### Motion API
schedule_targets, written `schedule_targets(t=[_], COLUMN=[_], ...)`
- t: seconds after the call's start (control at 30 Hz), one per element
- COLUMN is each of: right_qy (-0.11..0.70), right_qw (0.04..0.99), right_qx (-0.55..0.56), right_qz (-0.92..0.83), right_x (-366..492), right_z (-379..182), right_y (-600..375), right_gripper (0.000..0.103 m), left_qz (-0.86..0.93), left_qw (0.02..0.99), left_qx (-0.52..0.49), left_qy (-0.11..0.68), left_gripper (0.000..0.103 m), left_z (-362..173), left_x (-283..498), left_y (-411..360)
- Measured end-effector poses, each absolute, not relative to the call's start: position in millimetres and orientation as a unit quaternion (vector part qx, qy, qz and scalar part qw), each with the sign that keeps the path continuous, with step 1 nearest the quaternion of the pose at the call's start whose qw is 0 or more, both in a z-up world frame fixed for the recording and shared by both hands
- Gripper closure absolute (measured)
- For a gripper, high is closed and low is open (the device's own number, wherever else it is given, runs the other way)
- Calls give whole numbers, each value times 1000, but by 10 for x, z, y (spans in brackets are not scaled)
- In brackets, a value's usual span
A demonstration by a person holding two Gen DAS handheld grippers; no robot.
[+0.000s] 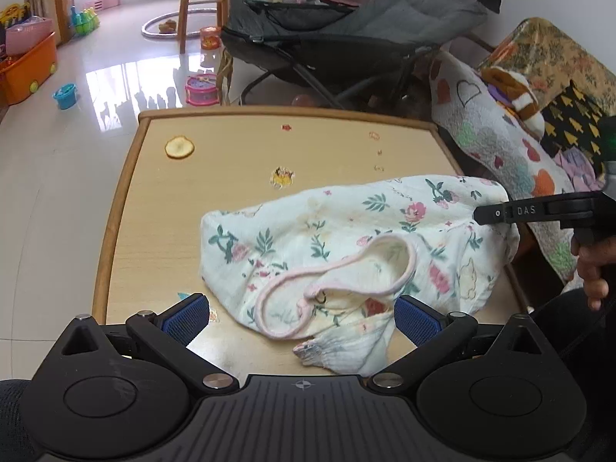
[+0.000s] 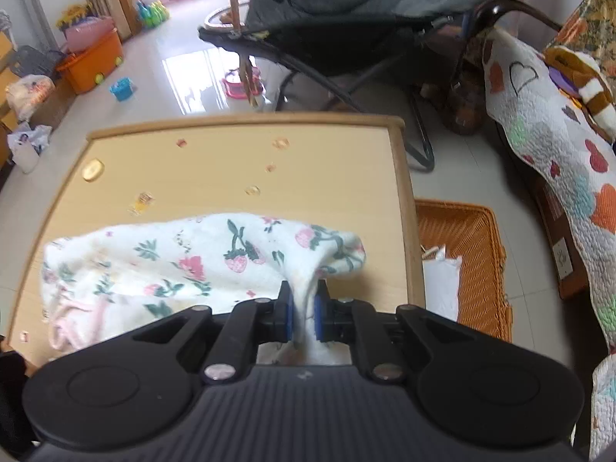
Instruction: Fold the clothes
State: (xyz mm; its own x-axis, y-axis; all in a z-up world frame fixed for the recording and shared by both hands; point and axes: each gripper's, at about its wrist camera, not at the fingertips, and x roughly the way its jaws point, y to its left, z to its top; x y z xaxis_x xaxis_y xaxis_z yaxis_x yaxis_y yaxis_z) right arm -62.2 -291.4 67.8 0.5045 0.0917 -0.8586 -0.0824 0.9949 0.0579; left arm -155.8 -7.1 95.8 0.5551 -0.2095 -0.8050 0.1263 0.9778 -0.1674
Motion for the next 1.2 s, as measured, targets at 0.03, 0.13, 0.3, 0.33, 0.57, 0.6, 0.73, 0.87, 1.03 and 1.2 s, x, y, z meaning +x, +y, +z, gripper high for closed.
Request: schedule_targets(t=[0.03, 0.13, 0.3, 0.33, 0.57, 0.6, 0.73, 0.87, 1.03, 1.2], right_qy=[498, 508, 516, 518, 518, 517, 519, 511, 493, 470], right_qw=[866, 860, 855, 854, 854, 854, 853, 857, 867, 878], right_qx=[2, -13, -20, -22, -39, -38, -34, -30, -41, -71], right_qz=[49, 49, 47, 47, 45, 46, 48, 51, 61, 56], right_x=[-584, -548, -521, -515, -461, -459, -447, -443, -476, -572], right_z=[631, 518, 418, 401, 317, 308, 303, 440, 733, 1007], right_y=[-2915, -2882, -2834, -2826, -2788, -2796, -2842, -2948, -3027, -3052], right_gripper=[92, 92, 92, 92, 90, 90, 78, 69, 63, 60], left_qz=[-96, -97, -100, -100, -104, -103, -102, -103, -103, -98], left_qw=[880, 878, 877, 876, 874, 874, 873, 874, 877, 879], left_qx=[-43, -45, -48, -48, -52, -53, -55, -55, -71, -74], left_qy=[464, 466, 468, 469, 472, 472, 474, 472, 464, 460], left_gripper=[0, 0, 0, 0, 0, 0, 0, 0, 0, 0], left_z=[932, 875, 809, 795, 739, 735, 715, 728, 770, 810], left_x=[-1551, -1535, -1497, -1487, -1429, -1423, -1405, -1414, -1440, -1478], left_y=[-66, -39, -2, 3, 23, 28, 48, 78, 148, 177])
